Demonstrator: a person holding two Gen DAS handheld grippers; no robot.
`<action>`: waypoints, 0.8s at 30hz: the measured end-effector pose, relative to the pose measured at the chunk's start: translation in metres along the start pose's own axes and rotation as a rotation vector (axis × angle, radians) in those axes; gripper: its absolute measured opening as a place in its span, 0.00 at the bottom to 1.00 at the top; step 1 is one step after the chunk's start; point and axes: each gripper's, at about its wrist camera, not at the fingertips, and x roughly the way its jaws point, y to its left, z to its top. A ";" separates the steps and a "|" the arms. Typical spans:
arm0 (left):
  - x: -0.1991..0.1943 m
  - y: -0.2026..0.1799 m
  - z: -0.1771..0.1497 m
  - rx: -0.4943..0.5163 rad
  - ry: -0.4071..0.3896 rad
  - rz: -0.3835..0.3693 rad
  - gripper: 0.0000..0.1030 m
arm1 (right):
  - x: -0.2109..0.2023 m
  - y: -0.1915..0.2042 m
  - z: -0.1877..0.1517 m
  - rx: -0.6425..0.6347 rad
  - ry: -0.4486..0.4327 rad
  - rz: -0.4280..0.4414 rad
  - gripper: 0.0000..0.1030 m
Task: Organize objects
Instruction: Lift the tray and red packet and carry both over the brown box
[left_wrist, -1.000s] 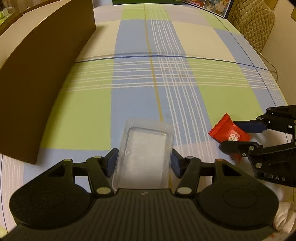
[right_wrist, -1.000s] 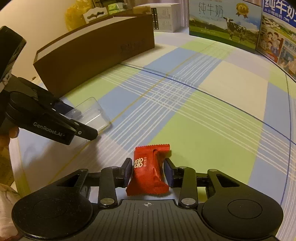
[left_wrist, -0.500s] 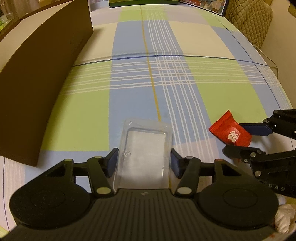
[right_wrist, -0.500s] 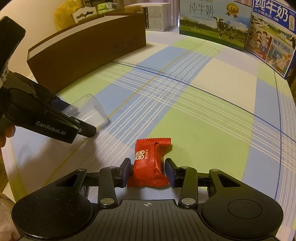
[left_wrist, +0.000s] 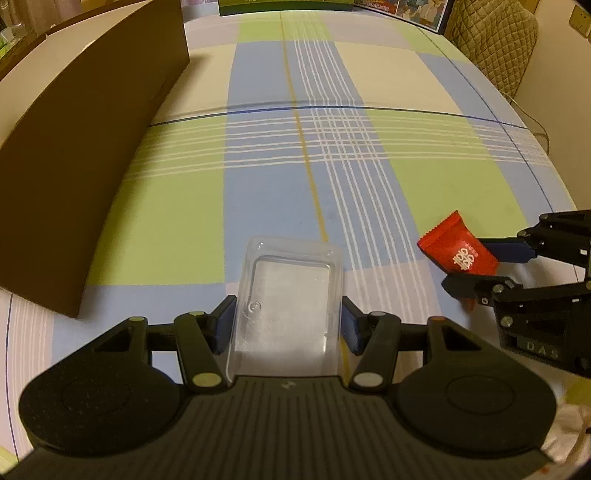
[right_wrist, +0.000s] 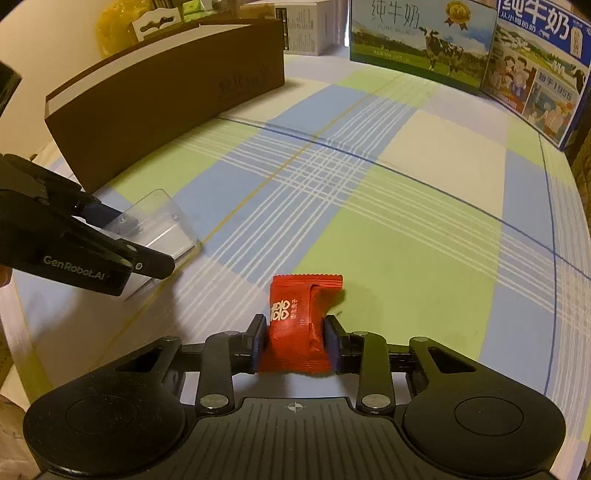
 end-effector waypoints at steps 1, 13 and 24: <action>-0.002 0.001 -0.001 -0.001 -0.005 -0.006 0.51 | -0.001 0.000 0.000 0.011 0.004 0.008 0.27; -0.050 0.016 0.005 -0.031 -0.119 -0.048 0.51 | -0.032 0.014 0.031 0.110 -0.069 0.108 0.27; -0.123 0.064 0.020 -0.118 -0.289 -0.010 0.51 | -0.053 0.059 0.098 0.089 -0.183 0.257 0.27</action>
